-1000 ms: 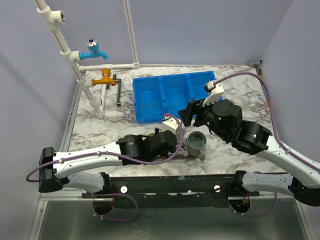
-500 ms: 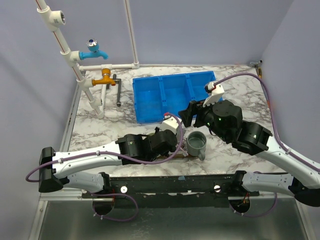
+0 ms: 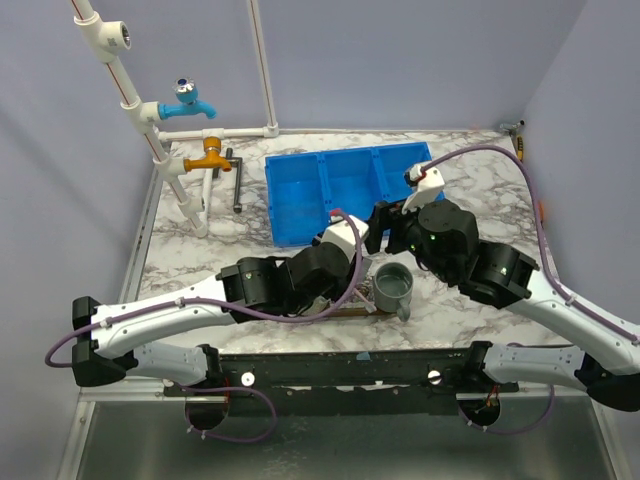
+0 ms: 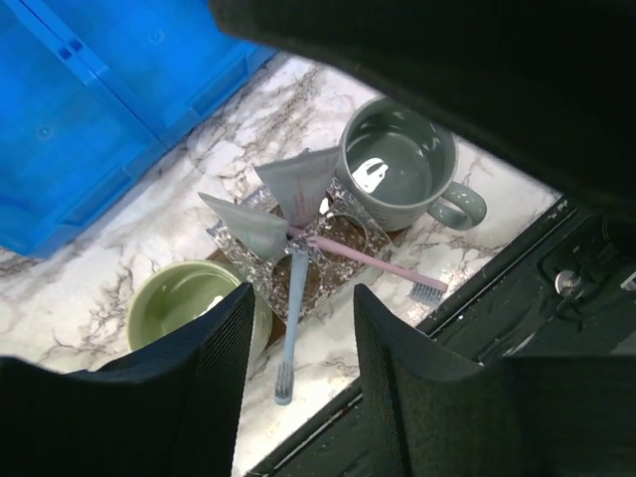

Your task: Prepare toiletry sets of a toothbrush and toothpaste on the tray

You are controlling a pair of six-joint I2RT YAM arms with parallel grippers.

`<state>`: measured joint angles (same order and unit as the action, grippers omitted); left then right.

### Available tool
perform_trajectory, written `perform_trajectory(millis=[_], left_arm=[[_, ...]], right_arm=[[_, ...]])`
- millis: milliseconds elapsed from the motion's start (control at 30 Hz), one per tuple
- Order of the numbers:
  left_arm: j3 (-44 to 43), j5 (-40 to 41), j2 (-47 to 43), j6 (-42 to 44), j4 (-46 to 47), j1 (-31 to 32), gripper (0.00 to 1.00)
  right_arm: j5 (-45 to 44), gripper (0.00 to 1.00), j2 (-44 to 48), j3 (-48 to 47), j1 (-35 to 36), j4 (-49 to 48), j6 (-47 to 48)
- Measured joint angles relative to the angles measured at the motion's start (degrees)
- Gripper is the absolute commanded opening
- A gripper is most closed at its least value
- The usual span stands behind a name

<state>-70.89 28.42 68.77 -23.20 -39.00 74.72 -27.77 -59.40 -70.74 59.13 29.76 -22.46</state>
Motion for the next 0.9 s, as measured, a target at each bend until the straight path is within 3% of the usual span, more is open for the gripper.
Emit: perform_trajectory(millis=[267,633,867,900], left_arm=[[-2.03,-3.41,-0.76,4.37,-0.37,-7.56,0.51],[0.0,-7.02,-11.08,7.91,0.09,-21.73,0.58],[5.14,-9.03,-16.46,9.94,0.46,-30.97,0.61],[5.55,-9.33,-16.7,10.23,0.61,-32.06,0.66]], right_arm=[[-2.34,0.76,-3.67,-0.24,-2.95,0.15,3.1],[10.34,0.79,-6.51,-0.04,-27.65,-2.47,5.03],[16.83,0.83,-7.69,1.55,-37.57,-4.17,5.35],[17.29,0.84,-7.69,2.01,-38.97,-4.48,5.33]])
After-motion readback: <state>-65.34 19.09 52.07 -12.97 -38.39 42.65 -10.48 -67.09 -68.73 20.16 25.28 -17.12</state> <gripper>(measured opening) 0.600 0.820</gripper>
